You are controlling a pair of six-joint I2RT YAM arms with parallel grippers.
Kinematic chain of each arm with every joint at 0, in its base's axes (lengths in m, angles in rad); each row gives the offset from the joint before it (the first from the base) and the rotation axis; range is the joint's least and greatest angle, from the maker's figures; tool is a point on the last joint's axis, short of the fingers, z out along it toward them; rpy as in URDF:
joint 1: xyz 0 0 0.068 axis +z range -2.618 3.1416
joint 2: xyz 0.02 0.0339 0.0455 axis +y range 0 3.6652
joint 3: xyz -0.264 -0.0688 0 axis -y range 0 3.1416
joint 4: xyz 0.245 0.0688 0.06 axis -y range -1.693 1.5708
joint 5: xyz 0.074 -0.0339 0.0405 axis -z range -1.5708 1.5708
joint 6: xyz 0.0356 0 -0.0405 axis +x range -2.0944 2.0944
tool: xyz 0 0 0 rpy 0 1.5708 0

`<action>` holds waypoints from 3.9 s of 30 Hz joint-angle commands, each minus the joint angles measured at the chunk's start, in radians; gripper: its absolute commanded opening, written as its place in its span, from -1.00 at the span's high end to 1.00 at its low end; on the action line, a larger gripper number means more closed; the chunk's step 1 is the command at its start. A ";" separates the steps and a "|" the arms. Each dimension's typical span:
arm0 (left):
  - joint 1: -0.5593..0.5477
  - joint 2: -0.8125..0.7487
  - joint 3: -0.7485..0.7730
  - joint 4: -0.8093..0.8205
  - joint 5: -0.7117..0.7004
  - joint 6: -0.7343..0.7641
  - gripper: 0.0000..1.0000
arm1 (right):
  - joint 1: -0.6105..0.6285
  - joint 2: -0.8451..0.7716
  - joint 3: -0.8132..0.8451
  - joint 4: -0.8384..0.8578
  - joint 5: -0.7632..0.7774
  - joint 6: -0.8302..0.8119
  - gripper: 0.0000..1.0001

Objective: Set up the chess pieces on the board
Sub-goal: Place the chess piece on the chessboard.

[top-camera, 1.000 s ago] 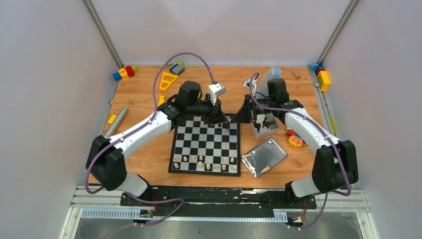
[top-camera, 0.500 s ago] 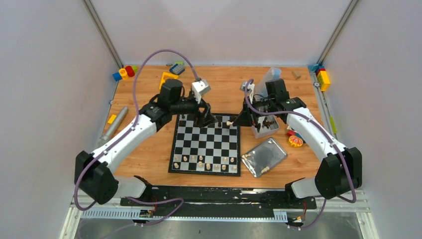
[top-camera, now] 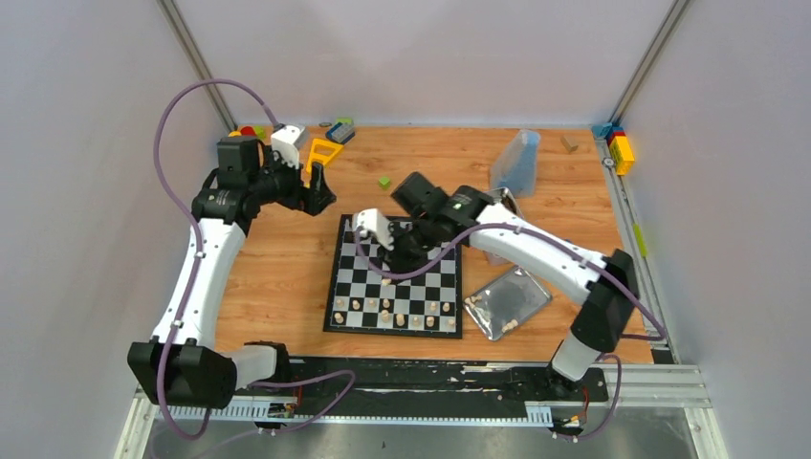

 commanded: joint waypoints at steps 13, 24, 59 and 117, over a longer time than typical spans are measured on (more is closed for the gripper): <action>0.085 -0.105 0.052 -0.159 -0.182 0.044 -1.00 | 0.320 0.485 0.460 -0.324 0.396 -0.189 0.97; 0.086 -0.108 0.039 -0.138 -0.207 0.050 -1.00 | 0.357 0.602 0.543 -0.344 0.478 -0.209 0.93; 0.119 -0.136 0.024 -0.138 -0.211 0.065 -1.00 | 0.421 0.665 0.524 -0.349 0.620 -0.235 0.92; 0.119 -0.150 0.008 -0.135 -0.224 0.074 -1.00 | 0.434 0.679 0.545 -0.347 0.641 -0.212 0.67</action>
